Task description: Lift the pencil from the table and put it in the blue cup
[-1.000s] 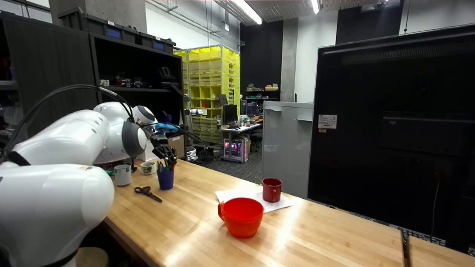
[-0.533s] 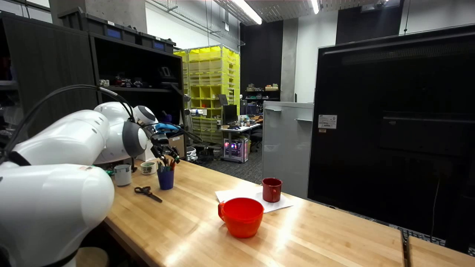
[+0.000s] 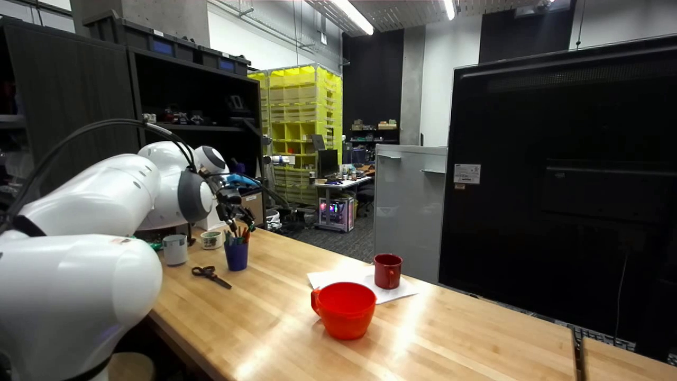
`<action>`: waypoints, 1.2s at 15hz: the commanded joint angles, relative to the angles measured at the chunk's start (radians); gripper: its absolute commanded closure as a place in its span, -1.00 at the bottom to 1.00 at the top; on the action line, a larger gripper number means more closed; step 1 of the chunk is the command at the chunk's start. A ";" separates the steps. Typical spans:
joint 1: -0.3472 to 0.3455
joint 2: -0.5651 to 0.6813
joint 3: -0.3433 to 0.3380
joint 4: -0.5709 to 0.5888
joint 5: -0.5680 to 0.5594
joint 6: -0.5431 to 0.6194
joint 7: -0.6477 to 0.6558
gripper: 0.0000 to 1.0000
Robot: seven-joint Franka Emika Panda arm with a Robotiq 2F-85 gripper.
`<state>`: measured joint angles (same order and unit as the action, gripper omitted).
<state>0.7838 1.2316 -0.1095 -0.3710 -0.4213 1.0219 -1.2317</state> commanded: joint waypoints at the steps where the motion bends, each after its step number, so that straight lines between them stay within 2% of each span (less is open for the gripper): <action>1: -0.058 -0.065 0.061 -0.018 0.082 0.047 -0.061 -1.00; 9: -0.205 -0.146 0.157 -0.004 0.243 0.166 -0.046 -1.00; 18: -0.425 -0.147 0.292 0.008 0.489 0.422 0.012 -1.00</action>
<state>0.4073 1.0949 0.1419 -0.3634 0.0078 1.3813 -1.2705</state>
